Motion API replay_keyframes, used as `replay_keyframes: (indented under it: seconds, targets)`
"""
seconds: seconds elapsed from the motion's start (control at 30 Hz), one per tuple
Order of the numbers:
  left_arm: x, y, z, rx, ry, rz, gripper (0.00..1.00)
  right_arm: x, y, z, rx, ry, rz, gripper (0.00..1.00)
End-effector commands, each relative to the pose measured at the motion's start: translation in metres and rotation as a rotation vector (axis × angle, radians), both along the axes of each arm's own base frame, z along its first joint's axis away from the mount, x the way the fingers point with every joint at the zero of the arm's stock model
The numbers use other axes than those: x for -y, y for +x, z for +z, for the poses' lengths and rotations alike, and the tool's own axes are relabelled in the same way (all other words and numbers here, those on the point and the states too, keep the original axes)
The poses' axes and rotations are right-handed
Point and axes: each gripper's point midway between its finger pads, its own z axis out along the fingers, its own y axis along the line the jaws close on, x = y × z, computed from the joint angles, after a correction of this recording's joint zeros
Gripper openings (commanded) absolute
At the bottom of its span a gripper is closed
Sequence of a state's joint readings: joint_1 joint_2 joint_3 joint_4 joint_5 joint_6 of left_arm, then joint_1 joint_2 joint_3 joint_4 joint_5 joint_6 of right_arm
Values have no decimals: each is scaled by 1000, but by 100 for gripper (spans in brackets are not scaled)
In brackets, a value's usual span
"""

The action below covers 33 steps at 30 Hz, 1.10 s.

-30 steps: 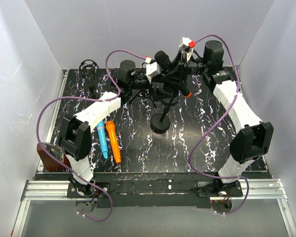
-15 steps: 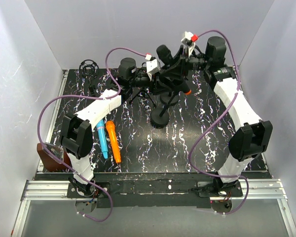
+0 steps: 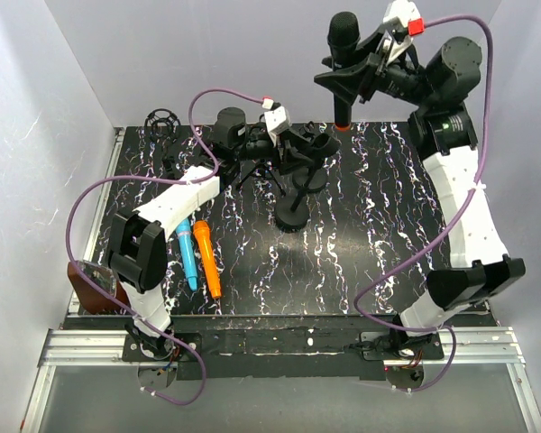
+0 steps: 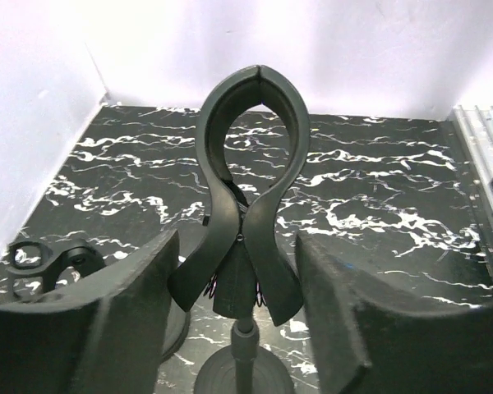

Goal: Remove the microphone from the stand

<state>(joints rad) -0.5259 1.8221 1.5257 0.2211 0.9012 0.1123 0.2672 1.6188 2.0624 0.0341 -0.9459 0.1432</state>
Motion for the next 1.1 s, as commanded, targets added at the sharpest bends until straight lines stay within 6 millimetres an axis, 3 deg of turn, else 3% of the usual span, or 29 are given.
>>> replay_keyframes:
  seconds: [0.0, 0.07, 0.2, 0.57, 0.7, 0.93, 1.07]
  targets:
    - [-11, 4, 11, -43, 5, 111, 64, 26, 48, -43, -162, 39, -232, 1]
    - [-15, 13, 25, -74, -18, 184, 72, 30, 47, -58, -166, 6, -249, 1]
    - [-20, 17, 42, -39, -35, 234, 77, 36, 47, -84, -209, -16, -282, 1]
    - [-27, 14, 109, 34, -110, 258, 84, 26, 24, -121, -304, -59, -165, 1]
    - [-19, 6, 123, -5, -135, 202, 85, 24, 21, -113, -296, -31, -144, 1]
    - [7, 0, 132, -21, -156, 128, 83, 25, 45, -45, -229, 159, -257, 1]
    - [18, -2, 140, -15, -169, 100, 82, 20, 56, -31, -211, 181, -259, 1]
